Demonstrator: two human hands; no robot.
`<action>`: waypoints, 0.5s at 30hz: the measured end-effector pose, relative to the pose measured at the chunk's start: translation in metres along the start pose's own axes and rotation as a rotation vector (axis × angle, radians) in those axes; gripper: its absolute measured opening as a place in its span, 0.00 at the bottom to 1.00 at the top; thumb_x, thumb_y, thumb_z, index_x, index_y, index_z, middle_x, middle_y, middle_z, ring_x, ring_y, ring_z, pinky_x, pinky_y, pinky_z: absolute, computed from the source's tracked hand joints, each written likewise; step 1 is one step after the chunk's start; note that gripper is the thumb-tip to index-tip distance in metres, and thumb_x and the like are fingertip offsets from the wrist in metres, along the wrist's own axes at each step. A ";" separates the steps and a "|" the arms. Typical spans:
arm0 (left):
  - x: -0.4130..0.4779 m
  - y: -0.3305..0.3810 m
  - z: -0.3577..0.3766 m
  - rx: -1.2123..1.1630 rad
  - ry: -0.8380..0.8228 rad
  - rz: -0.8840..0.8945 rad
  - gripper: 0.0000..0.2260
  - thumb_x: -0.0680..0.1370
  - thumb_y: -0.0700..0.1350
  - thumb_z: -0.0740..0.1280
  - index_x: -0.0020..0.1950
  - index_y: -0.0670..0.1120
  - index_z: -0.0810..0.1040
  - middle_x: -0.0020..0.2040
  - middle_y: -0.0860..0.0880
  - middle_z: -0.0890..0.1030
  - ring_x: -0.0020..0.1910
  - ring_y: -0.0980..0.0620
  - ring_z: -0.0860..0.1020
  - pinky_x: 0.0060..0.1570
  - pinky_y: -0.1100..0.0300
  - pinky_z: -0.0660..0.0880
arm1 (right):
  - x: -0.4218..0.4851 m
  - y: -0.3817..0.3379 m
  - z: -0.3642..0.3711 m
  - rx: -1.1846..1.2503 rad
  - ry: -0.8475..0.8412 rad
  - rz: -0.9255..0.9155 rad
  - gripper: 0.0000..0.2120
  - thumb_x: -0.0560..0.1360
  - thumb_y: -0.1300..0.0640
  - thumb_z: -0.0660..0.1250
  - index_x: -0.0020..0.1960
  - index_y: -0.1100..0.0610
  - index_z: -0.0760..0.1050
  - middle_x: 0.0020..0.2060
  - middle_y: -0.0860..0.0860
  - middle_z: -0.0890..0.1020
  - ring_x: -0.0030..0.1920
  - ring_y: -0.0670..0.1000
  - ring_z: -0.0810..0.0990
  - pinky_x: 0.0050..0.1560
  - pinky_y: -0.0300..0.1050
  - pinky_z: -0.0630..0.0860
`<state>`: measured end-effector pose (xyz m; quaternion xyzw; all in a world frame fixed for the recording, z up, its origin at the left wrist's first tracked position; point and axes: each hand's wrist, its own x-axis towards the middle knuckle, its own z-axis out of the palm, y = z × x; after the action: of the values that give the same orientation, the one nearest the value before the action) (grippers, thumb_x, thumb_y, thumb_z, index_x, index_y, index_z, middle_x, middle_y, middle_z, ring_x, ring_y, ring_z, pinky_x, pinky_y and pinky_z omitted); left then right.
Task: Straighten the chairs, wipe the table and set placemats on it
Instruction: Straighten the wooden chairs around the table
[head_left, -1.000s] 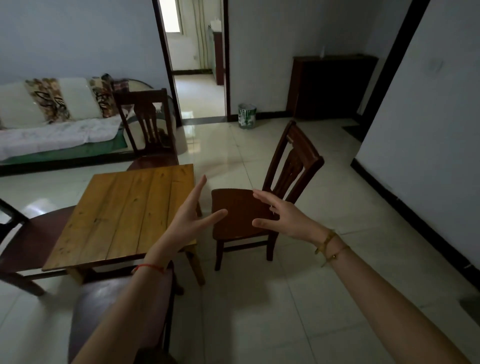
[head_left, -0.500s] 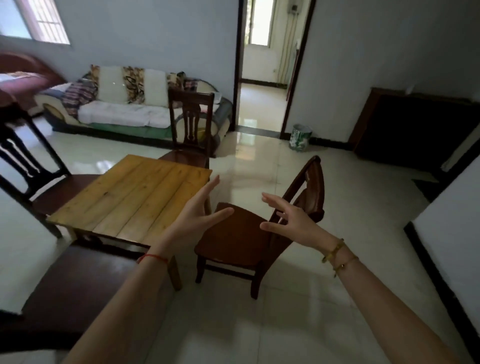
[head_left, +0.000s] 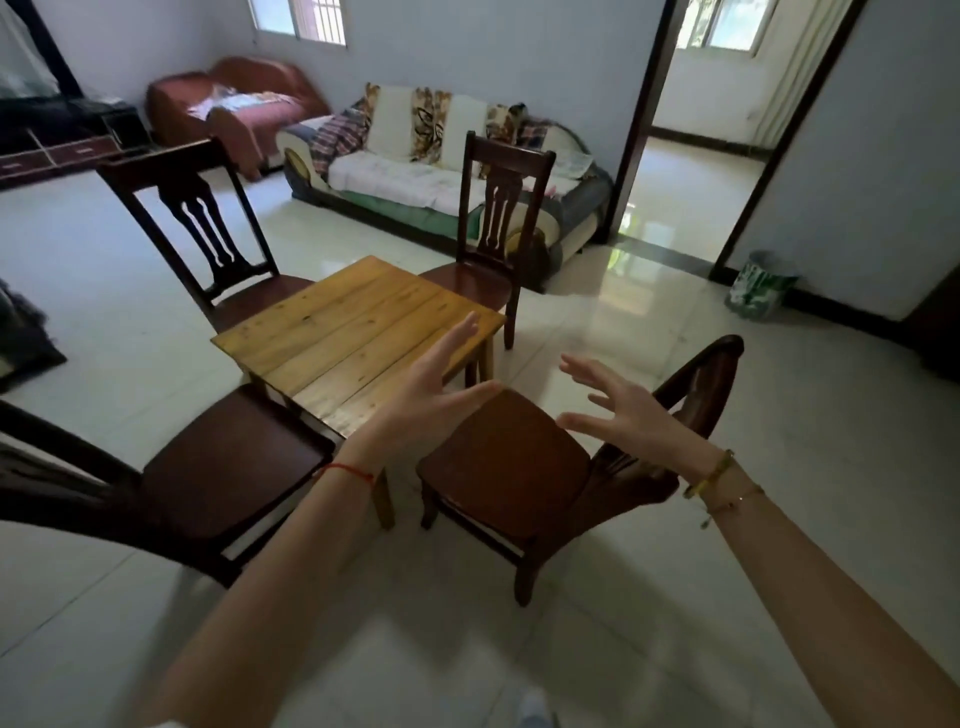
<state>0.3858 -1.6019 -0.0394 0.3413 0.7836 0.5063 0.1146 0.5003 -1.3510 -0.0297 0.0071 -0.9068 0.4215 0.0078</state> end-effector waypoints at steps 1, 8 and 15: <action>0.008 0.001 0.007 0.019 0.023 -0.001 0.40 0.72 0.63 0.70 0.79 0.61 0.54 0.78 0.57 0.62 0.77 0.56 0.59 0.75 0.48 0.60 | 0.008 0.009 -0.009 -0.014 -0.012 -0.021 0.42 0.69 0.39 0.71 0.77 0.48 0.58 0.73 0.45 0.68 0.72 0.43 0.65 0.71 0.46 0.66; 0.061 0.013 0.042 0.071 0.131 -0.050 0.43 0.72 0.64 0.71 0.80 0.57 0.54 0.78 0.54 0.63 0.77 0.56 0.61 0.76 0.46 0.61 | 0.054 0.054 -0.067 -0.062 -0.110 -0.100 0.43 0.68 0.38 0.71 0.77 0.49 0.58 0.73 0.46 0.68 0.72 0.45 0.66 0.71 0.48 0.66; 0.094 0.037 0.068 0.128 0.235 -0.138 0.40 0.75 0.54 0.72 0.81 0.51 0.54 0.77 0.51 0.65 0.76 0.55 0.63 0.75 0.52 0.61 | 0.103 0.086 -0.114 -0.032 -0.225 -0.198 0.43 0.69 0.40 0.72 0.78 0.49 0.57 0.73 0.47 0.67 0.72 0.45 0.65 0.71 0.48 0.66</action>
<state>0.3672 -1.4826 -0.0226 0.2315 0.8438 0.4829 0.0345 0.3961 -1.2093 -0.0200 0.1435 -0.9033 0.4009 -0.0521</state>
